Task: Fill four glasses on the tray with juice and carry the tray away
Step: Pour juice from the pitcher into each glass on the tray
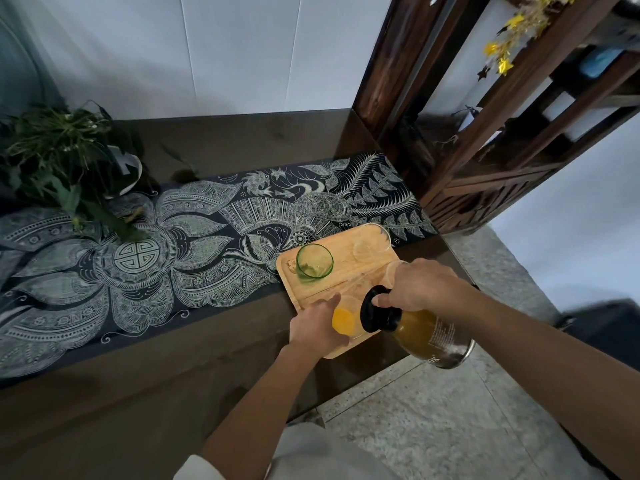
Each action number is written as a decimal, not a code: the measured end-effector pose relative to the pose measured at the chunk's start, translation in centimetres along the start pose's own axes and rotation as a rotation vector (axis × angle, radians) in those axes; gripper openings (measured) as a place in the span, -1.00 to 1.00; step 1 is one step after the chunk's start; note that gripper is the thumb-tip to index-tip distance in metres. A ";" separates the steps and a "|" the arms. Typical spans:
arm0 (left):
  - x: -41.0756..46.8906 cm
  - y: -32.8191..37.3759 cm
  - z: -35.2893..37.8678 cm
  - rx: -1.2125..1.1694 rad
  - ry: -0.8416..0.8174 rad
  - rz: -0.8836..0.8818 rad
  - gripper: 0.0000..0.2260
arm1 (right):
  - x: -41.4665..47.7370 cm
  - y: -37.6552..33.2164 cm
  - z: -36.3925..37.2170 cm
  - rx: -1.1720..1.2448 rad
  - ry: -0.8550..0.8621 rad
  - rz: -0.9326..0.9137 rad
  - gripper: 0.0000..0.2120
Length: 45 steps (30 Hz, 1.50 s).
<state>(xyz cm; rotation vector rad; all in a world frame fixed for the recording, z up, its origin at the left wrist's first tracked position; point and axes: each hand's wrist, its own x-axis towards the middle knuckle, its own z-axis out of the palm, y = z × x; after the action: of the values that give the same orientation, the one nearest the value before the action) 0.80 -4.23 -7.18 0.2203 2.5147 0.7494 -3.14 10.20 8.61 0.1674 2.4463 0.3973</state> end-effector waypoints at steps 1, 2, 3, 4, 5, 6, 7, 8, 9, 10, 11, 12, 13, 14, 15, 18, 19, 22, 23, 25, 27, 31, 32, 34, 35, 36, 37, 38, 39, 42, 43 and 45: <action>0.0 0.0 0.0 0.002 0.001 0.001 -0.14 | 0.0 0.0 0.0 -0.002 -0.002 0.001 -0.33; 0.0 0.0 0.0 0.002 0.002 0.002 -0.14 | 0.0 -0.1 0.0 -0.002 -0.001 0.001 -0.33; 0.0 0.0 0.0 0.002 0.004 0.003 -0.13 | 0.0 -0.1 0.0 -0.001 -0.001 0.004 -0.32; 0.0 0.0 0.0 0.002 0.006 0.005 -0.13 | 0.0 -0.1 0.0 0.001 -0.001 0.007 -0.31; 0.0 0.0 0.0 0.001 0.008 0.006 -0.14 | 0.0 -0.1 0.0 0.002 -0.001 0.009 -0.31; 0.0 -0.1 0.0 -0.002 0.008 0.007 -0.14 | 0.0 -0.1 0.0 0.004 -0.001 0.008 -0.31; 0.0 -0.1 0.0 -0.005 0.008 0.007 -0.14 | 0.0 -0.1 0.0 0.006 -0.003 0.007 -0.31; -0.1 -0.1 0.0 -0.007 0.008 0.007 -0.14 | 0.0 -0.2 0.0 0.008 -0.003 0.007 -0.32; -0.1 -0.1 0.0 -0.007 0.009 0.007 -0.14 | 0.0 -0.2 0.0 0.008 -0.003 0.007 -0.32; -0.1 -0.1 0.0 -0.006 0.009 0.008 -0.14 | 0.0 -0.2 0.0 0.006 -0.003 0.009 -0.31; -0.1 -0.1 0.0 -0.005 0.009 0.010 -0.14 | 0.0 -0.3 0.1 0.004 -0.001 0.012 -0.31; -0.1 -0.1 0.0 -0.005 0.008 0.011 -0.14 | 0.1 -0.3 0.1 0.003 0.001 0.014 -0.30; -0.1 -0.1 -0.1 -0.006 0.008 0.011 -0.15 | 0.1 -0.4 0.2 0.003 0.001 0.013 -0.30; -0.2 -0.1 -0.1 -0.007 0.009 0.011 -0.15 | 0.1 -0.5 0.2 0.003 0.001 0.012 -0.30; -0.2 -0.1 0.0 -0.007 0.010 0.012 -0.15 | 0.1 -0.6 0.3 0.001 0.000 0.011 -0.30; -0.2 -0.1 0.0 -0.008 0.010 0.011 -0.15 | 0.0 -0.7 0.1 0.000 0.005 0.013 -0.30; -0.2 -0.2 0.0 -0.012 0.008 0.012 -0.14 | 0.0 -0.7 0.0 0.002 0.008 0.012 -0.31; -0.1 -0.3 0.0 -0.027 0.003 0.010 -0.13 | -0.1 -0.8 -0.3 0.000 0.013 0.006 -0.32; -0.1 -0.3 0.0 -0.026 0.005 0.010 -0.13 | -0.1 -0.8 -0.3 -0.008 0.015 0.006 -0.32; -0.1 -0.3 0.1 -0.027 0.011 0.009 -0.13 | -0.2 -0.9 -0.4 -0.024 0.019 0.004 -0.32; -0.1 -0.3 0.1 -0.027 0.016 0.006 -0.13 | -0.3 -0.9 -0.4 -0.023 0.018 -0.002 -0.33; -0.1 -0.3 0.1 -0.030 0.014 0.005 -0.12 | -0.4 -0.9 -0.6 -0.025 0.011 -0.006 -0.33; -0.1 -0.3 0.1 -0.030 0.016 0.005 -0.12 | -0.4 -0.9 -0.7 -0.030 0.009 -0.004 -0.33; 0.0 -0.4 0.1 -0.031 0.017 0.005 -0.12 | -0.3 -0.9 -0.7 -0.037 0.006 0.001 -0.34; 0.0 -0.4 0.2 -0.030 0.017 0.005 -0.12 | -0.3 -0.9 -0.7 -0.040 0.006 0.004 -0.34; 0.0 -0.4 0.2 -0.028 0.018 0.007 -0.12 | -0.3 -0.8 -0.8 -0.042 0.006 0.007 -0.34; 0.0 -0.4 0.2 -0.028 0.020 0.009 -0.11 | -0.3 -0.8 -0.8 -0.045 0.003 0.007 -0.34; 0.0 -0.4 0.3 -0.030 0.021 0.011 -0.11 | -0.3 -0.7 -0.8 -0.046 0.000 0.005 -0.34; 0.0 -0.4 0.3 -0.031 0.022 0.011 -0.12 | -0.3 -0.7 -0.8 -0.046 -0.003 0.003 -0.33; 0.0 -0.5 0.3 -0.027 0.022 0.017 -0.12 | -0.2 -0.7 -0.8 -0.047 -0.004 0.001 -0.31; 0.1 -0.5 0.3 -0.025 0.023 0.022 -0.11 | -0.1 -0.7 -0.7 -0.049 -0.002 0.000 -0.31; 0.1 -0.5 0.3 -0.026 0.023 0.027 -0.11 | 0.0 -0.7 -0.7 -0.055 -0.002 -0.002 -0.31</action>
<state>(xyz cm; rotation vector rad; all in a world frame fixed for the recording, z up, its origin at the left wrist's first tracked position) 0.89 -4.49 -7.74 0.2388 2.5268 0.7993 -3.54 9.40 8.92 0.1418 2.4303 0.4624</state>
